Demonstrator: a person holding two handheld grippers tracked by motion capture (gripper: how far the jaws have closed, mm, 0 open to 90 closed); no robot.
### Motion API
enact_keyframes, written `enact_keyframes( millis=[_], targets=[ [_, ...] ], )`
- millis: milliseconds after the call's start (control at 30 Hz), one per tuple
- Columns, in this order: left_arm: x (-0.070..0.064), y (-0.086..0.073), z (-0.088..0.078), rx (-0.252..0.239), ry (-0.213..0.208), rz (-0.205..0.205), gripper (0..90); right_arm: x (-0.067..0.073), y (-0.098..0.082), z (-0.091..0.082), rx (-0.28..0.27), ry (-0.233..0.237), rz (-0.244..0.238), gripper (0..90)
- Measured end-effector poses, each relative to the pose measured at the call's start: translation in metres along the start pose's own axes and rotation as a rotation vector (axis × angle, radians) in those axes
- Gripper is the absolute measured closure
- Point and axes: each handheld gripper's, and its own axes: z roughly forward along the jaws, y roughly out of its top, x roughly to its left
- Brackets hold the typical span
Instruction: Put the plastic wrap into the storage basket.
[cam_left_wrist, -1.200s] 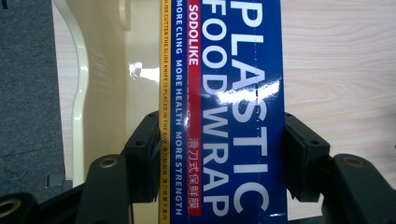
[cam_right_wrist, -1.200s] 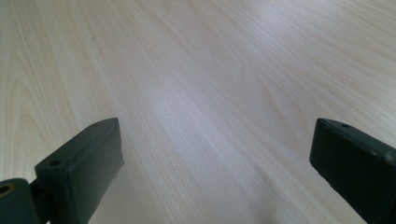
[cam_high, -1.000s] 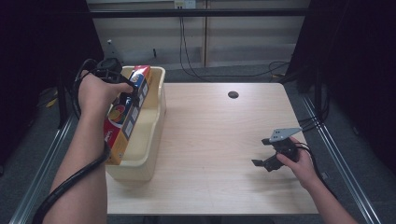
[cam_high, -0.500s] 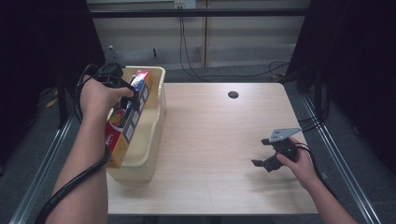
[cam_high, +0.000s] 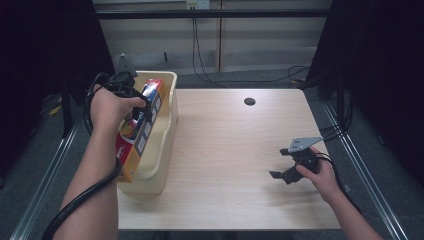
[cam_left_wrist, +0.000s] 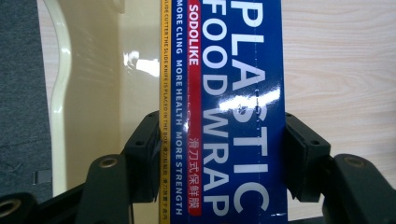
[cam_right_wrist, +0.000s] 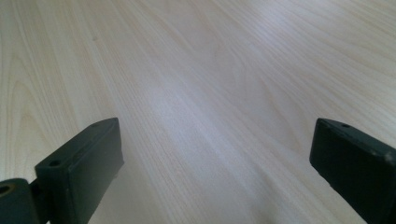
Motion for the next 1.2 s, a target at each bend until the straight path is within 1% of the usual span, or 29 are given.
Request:
enact_keyframes(
  millis=[100,200,267,300,367,433,500,700,733,800,933,1000,1100,1133,1200],
  targets=[
    [0.000,0.000,0.002,0.010,-0.001,0.006,40.4,0.000,0.000,0.000,0.000,-0.001,0.001,2.2],
    [-0.001,-0.001,0.005,0.010,-0.003,-0.001,40.4,0.000,0.000,0.000,-0.001,0.002,-0.002,2.1],
    [-0.001,-0.001,0.006,0.017,-0.008,0.005,40.4,0.000,0.000,0.000,-0.001,0.003,-0.001,2.2],
    [-0.001,-0.001,0.007,0.018,-0.008,0.001,40.4,0.000,0.000,0.000,0.000,-0.002,0.000,2.1],
    [-0.001,-0.001,0.009,0.014,-0.005,0.002,40.4,0.000,0.000,0.000,-0.001,0.002,0.000,2.2],
    [-0.001,-0.001,0.010,0.018,-0.011,-0.004,40.4,0.000,0.000,0.000,0.000,0.006,-0.002,2.2],
    [-0.001,-0.001,0.011,0.021,0.001,-0.001,40.4,0.001,0.000,0.000,0.001,0.002,-0.002,2.2],
    [0.000,-0.002,0.015,0.023,-0.002,-0.014,40.4,0.000,0.000,0.000,-0.001,0.007,-0.002,2.2],
    [0.000,-0.002,0.016,0.028,0.008,-0.008,40.4,0.000,0.000,0.000,-0.001,0.001,-0.001,2.1],
    [0.000,-0.002,0.017,0.030,0.012,-0.004,40.4,0.000,0.000,0.000,-0.001,0.001,-0.001,2.1],
    [0.001,-0.003,0.022,0.035,0.001,-0.012,40.4,0.000,0.000,0.000,-0.002,0.002,-0.003,2.2],
    [0.000,-0.003,0.025,0.040,0.009,-0.011,40.3,0.000,0.000,0.000,-0.002,0.001,0.000,2.2],
    [0.001,-0.003,0.030,0.044,0.007,-0.015,40.3,0.000,0.000,0.000,-0.003,0.004,-0.003,2.2],
    [0.001,-0.003,0.031,0.047,0.013,-0.012,40.3,0.000,0.000,0.000,-0.002,0.007,-0.003,2.2],
    [0.001,-0.004,0.032,0.052,0.009,-0.008,40.3,0.000,0.000,0.000,-0.001,0.001,-0.004,2.2]
  ],
)
